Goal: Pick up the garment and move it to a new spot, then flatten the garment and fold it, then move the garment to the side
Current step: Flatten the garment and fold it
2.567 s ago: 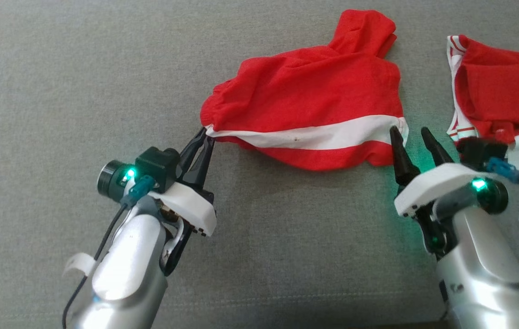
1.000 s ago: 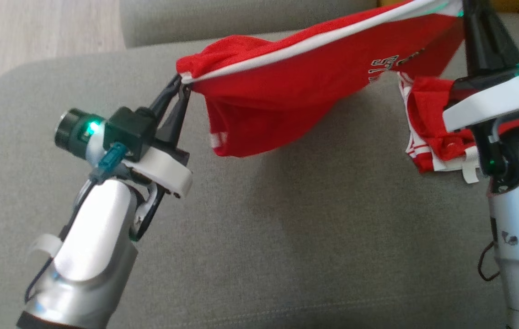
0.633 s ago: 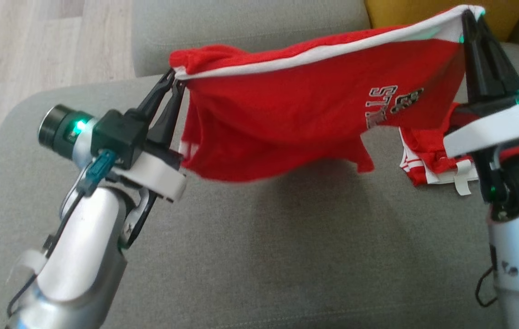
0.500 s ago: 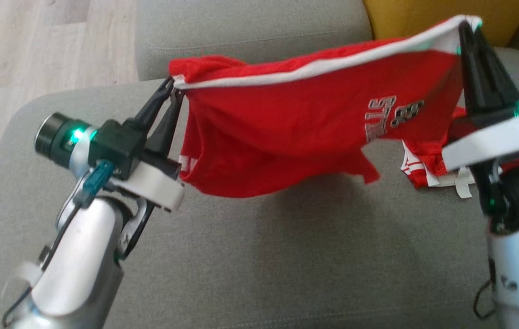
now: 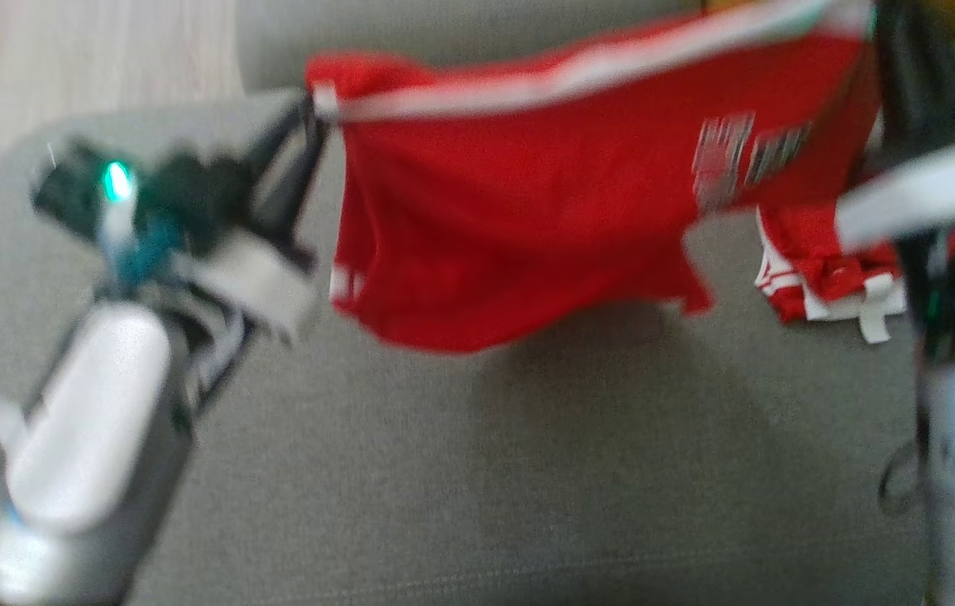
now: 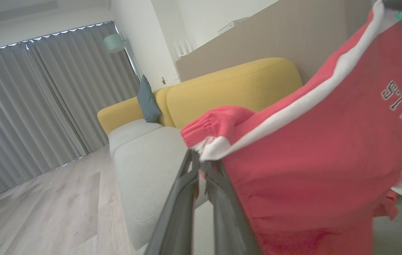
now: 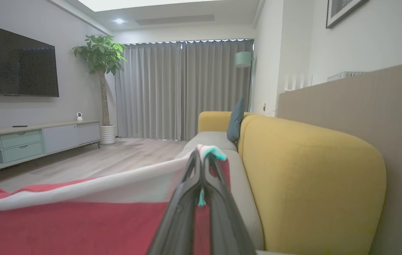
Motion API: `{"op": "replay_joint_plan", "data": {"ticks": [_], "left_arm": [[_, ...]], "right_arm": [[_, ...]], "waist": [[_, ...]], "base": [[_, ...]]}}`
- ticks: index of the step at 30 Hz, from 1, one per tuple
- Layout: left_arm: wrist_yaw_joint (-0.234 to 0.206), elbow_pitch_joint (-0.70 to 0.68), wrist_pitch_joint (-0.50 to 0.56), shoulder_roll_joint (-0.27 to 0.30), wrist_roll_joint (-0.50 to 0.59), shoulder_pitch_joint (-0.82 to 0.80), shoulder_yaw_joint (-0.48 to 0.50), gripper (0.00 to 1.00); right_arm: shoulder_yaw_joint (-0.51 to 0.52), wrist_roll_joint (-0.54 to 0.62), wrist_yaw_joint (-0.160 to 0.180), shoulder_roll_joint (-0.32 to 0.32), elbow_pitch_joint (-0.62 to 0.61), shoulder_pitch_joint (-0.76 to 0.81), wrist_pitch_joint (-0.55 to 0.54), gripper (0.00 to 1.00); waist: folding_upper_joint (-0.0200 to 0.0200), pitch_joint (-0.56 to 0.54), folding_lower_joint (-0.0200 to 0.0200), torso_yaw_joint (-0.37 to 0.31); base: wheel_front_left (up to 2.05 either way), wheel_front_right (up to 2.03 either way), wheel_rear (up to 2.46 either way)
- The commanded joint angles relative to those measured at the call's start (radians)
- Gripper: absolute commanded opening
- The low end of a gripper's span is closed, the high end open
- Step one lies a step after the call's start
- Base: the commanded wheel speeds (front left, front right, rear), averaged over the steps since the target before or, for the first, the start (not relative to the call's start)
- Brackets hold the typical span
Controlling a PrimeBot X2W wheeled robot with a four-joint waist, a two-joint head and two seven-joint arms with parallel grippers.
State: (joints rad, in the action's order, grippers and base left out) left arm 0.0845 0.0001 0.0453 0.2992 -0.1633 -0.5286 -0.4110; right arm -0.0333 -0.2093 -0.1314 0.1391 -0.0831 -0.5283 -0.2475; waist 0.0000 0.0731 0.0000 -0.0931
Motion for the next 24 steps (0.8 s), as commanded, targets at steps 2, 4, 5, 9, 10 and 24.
{"op": "replay_joint_plan", "data": {"ticks": [2, 4, 5, 9, 10, 24], "left_arm": [[0.016, 0.031, 0.005, 0.040, -0.003, -0.179, 0.045, 0.00], [0.028, 0.121, -0.002, 0.052, 0.002, -0.300, 0.038, 0.00], [0.032, 0.166, -0.013, 0.052, 0.002, -0.362, 0.035, 0.00], [0.037, 0.361, -0.081, 0.042, 0.018, -0.597, 0.039, 0.00], [0.034, 0.409, -0.103, 0.035, 0.022, -0.648, 0.045, 0.00], [0.013, 0.808, -0.302, -0.078, 0.061, -0.773, -0.016, 0.00]], "right_arm": [[-0.043, 0.005, 0.001, 0.010, 0.026, -0.171, 0.015, 0.00], [-0.070, 0.020, 0.001, 0.023, 0.123, -0.306, 0.050, 0.00], [-0.078, 0.024, 0.001, 0.023, 0.179, -0.376, 0.073, 0.00], [-0.065, 0.070, 0.001, 0.015, 0.409, -0.647, 0.206, 0.00], [-0.050, 0.086, 0.001, 0.009, 0.462, -0.705, 0.247, 0.00], [-0.016, 0.134, 0.001, -0.075, 0.952, -0.811, 0.489, 0.00]], "waist": [[0.0000, 0.115, 0.0000, 0.000], [0.0000, 0.175, 0.0000, -0.003], [0.0000, 0.203, 0.0000, -0.005], [0.0000, 0.287, 0.0000, -0.006], [0.0000, 0.302, 0.0000, -0.005], [0.0000, 0.402, 0.0000, 0.021]], "base": [[0.00, 0.00, 0.00], [0.00, 0.00, 0.00], [0.00, 0.00, 0.00], [0.00, 0.00, 0.00], [0.00, 0.00, 0.00], [0.00, 0.00, 0.00]]}}
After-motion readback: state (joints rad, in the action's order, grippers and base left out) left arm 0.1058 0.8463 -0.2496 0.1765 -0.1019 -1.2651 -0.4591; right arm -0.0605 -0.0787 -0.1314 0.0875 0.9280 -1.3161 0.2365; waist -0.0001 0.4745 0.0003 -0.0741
